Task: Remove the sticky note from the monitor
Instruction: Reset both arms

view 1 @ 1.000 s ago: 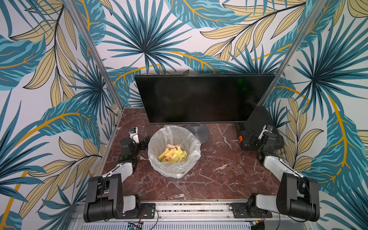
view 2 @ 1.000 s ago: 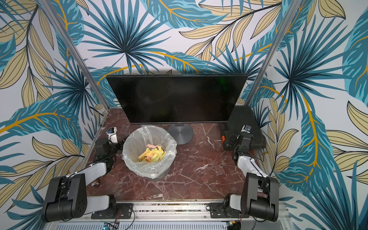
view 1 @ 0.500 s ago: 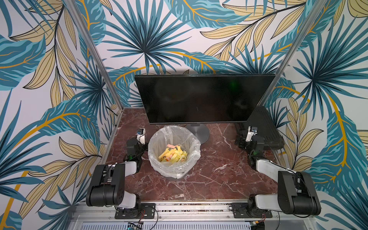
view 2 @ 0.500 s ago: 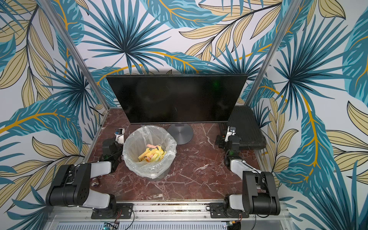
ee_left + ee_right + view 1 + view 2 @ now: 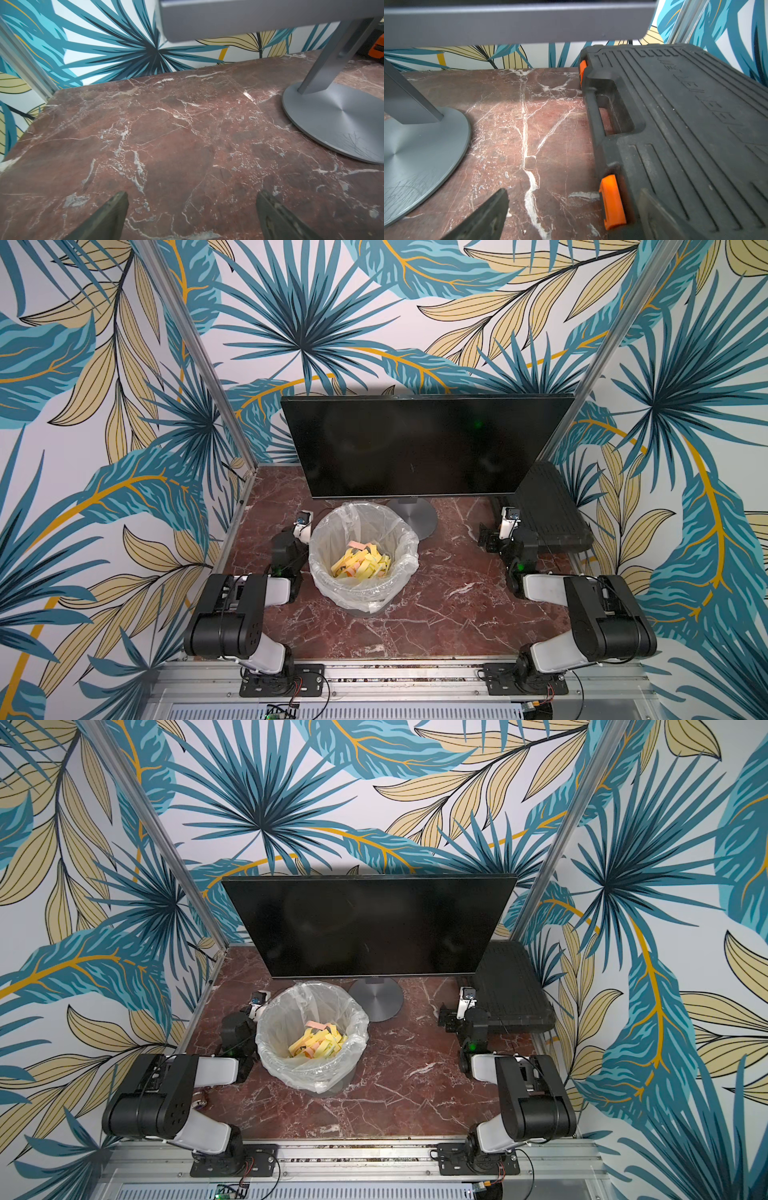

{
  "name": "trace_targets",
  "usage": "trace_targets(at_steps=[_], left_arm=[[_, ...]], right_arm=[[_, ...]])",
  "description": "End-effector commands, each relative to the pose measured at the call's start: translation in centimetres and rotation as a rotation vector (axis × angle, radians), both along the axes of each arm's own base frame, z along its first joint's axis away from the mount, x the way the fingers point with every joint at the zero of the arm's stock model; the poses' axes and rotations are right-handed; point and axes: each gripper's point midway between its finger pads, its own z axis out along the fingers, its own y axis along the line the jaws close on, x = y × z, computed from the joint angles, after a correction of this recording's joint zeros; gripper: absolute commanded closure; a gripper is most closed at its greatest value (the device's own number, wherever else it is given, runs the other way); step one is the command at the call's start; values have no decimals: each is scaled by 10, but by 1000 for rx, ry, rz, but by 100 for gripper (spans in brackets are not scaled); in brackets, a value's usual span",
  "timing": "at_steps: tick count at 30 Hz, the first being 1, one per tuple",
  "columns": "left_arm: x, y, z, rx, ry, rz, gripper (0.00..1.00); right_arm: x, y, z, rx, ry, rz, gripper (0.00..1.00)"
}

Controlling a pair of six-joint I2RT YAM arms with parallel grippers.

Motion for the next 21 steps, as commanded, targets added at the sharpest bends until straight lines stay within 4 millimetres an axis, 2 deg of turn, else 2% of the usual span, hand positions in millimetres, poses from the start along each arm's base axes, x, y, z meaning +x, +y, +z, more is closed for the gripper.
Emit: trace_targets(at_steps=[1,21], left_arm=[[6,4,11,14,-32,29,0],[7,6,11,15,-28,48,0]], right_arm=[[-3,1,-1,-9,-9,7,1],[-2,2,-2,-16,-5,6,0]])
